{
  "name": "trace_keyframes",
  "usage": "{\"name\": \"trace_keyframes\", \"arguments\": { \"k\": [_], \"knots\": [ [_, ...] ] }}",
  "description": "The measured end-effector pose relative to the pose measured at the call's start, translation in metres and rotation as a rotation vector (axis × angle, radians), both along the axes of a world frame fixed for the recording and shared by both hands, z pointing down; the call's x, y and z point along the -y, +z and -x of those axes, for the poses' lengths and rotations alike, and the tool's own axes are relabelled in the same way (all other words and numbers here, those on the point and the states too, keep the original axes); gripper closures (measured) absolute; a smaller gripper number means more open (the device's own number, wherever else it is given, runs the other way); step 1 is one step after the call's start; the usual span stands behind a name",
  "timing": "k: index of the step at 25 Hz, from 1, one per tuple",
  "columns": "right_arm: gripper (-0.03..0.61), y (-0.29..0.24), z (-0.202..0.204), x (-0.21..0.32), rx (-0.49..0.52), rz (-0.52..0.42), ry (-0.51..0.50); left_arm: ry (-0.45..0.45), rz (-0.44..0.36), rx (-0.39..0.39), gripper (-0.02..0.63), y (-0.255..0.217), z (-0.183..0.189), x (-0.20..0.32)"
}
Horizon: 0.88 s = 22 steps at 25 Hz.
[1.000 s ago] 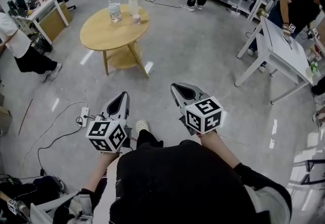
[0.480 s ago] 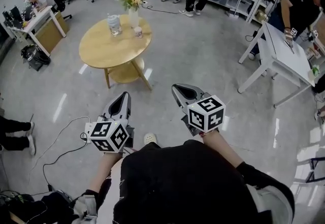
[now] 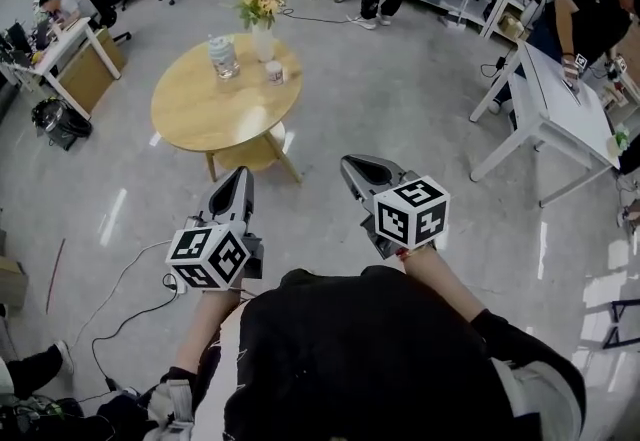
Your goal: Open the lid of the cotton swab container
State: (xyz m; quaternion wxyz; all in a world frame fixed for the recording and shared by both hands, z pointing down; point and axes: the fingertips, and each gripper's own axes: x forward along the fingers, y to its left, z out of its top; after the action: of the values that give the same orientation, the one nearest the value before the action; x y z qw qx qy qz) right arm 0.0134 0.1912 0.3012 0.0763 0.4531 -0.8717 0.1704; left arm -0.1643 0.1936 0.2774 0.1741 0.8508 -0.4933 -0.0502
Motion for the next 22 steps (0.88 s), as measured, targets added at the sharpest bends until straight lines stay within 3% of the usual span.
{"name": "trace_keyframes", "arguments": {
  "k": [11, 22],
  "knots": [
    [0.573, -0.007, 0.01, 0.038, 0.002, -0.002, 0.031, 0.011, 0.006, -0.019, 0.603, -0.002, 0.014, 0.047],
    [0.574, 0.006, 0.027, 0.082, 0.103, 0.047, 0.064, 0.027, 0.033, -0.028, 0.603, 0.011, 0.032, 0.083]
  ]
}}
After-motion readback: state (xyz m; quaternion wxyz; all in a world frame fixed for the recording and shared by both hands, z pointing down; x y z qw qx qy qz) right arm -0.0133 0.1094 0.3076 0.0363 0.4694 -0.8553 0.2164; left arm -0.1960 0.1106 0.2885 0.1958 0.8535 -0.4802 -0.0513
